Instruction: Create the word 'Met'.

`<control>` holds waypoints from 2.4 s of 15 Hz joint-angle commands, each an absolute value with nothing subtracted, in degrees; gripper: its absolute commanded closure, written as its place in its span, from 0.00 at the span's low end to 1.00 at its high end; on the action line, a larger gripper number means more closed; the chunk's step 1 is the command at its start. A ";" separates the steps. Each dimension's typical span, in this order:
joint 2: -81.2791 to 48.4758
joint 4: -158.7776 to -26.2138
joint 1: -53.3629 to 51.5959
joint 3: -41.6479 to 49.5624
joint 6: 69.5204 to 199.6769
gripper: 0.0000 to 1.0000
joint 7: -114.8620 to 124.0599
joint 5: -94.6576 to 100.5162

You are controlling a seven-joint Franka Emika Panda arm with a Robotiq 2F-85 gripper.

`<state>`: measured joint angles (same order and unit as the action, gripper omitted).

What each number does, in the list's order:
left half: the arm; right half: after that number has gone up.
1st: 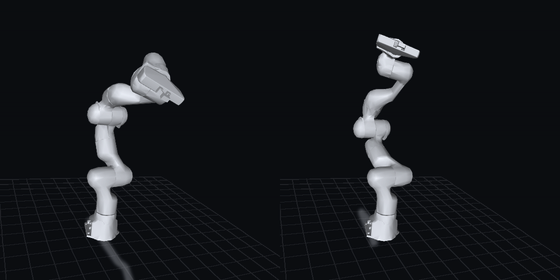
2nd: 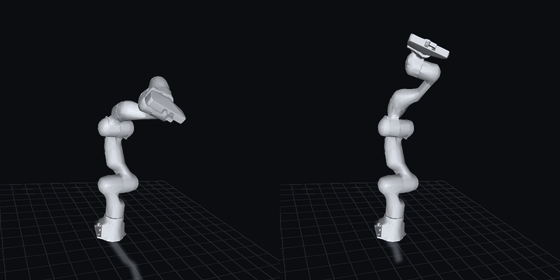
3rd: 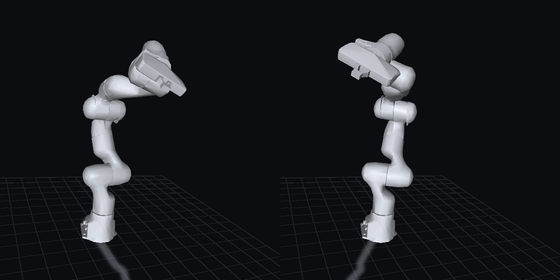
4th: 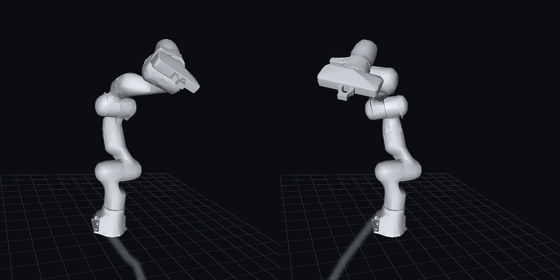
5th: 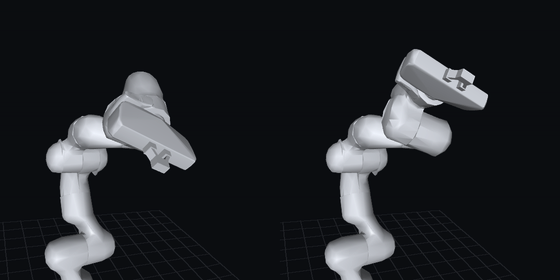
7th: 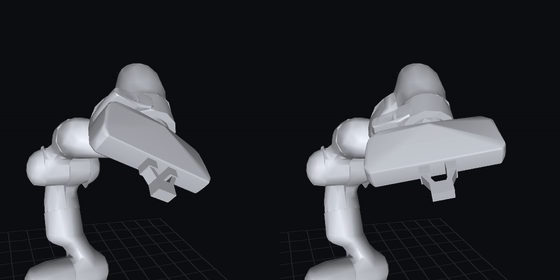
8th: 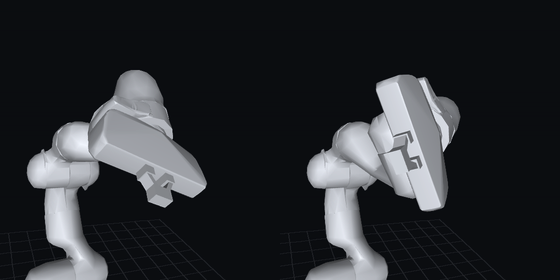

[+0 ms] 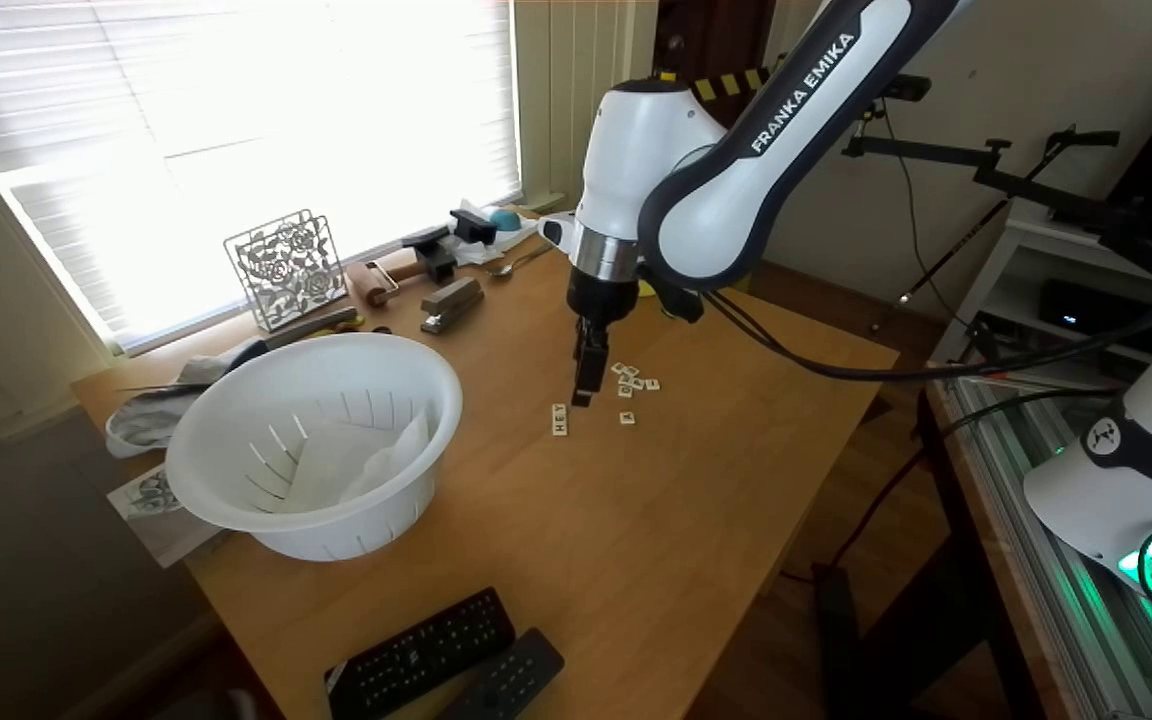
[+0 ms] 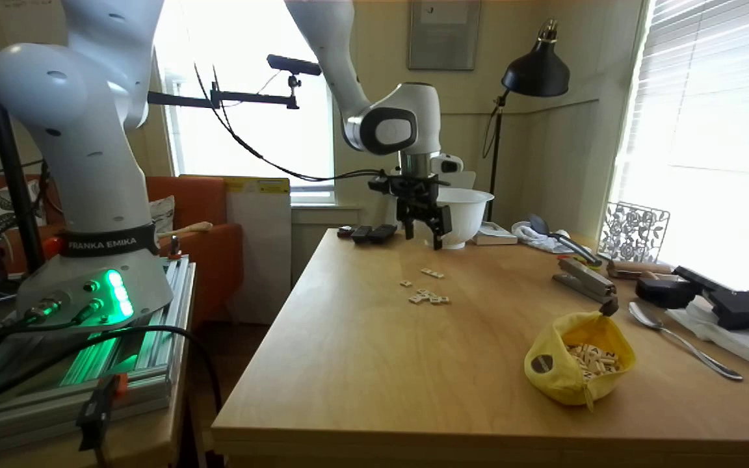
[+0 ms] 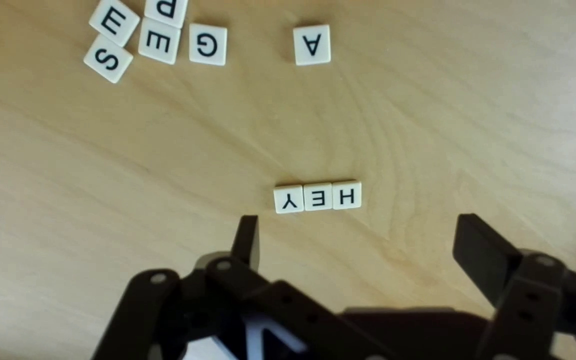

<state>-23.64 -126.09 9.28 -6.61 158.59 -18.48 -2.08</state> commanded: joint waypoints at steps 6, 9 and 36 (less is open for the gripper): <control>-19.55 -128.44 7.47 -5.19 155.45 0.00 -16.89 -1.82; -18.73 -128.99 7.11 -5.00 155.03 0.00 -16.78 -1.83; -18.52 -128.52 6.59 -4.73 154.52 0.00 -17.77 -2.33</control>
<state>-18.57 -128.60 7.14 -5.21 154.70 -17.70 -2.09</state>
